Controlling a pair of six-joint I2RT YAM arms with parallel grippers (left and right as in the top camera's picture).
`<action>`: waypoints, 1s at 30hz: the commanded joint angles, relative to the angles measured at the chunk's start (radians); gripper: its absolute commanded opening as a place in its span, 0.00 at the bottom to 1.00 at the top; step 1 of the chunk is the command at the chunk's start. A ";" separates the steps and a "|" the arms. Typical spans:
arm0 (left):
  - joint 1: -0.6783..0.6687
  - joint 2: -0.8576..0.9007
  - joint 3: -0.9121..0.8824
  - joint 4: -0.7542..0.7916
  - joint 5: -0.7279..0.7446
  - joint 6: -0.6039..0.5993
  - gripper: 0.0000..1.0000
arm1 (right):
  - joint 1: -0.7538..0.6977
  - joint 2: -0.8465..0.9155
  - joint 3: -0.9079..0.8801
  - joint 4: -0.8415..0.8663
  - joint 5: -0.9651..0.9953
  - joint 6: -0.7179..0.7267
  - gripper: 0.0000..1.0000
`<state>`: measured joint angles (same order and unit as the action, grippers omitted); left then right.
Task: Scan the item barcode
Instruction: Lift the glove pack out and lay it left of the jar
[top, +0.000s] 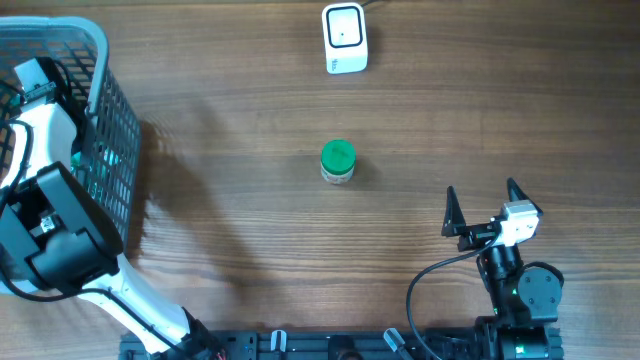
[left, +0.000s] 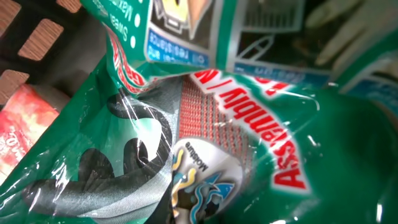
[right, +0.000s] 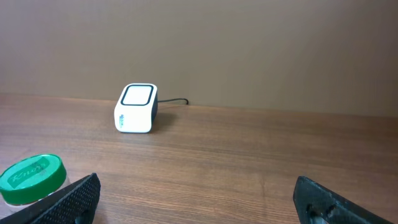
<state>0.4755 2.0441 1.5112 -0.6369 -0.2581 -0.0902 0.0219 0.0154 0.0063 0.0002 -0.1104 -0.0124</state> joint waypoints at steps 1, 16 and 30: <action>0.000 -0.058 0.006 -0.011 -0.032 0.008 0.04 | -0.005 -0.005 -0.001 0.005 0.009 0.013 1.00; -0.050 -0.784 0.053 -0.007 0.254 -0.183 0.04 | -0.005 -0.005 -0.001 0.005 0.010 0.013 1.00; -0.600 -0.838 -0.162 -0.203 0.717 -0.145 0.04 | -0.005 -0.005 -0.001 0.005 0.009 0.013 1.00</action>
<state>-0.0498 1.1378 1.4643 -0.8364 0.4225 -0.2455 0.0219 0.0154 0.0063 0.0002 -0.1108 -0.0124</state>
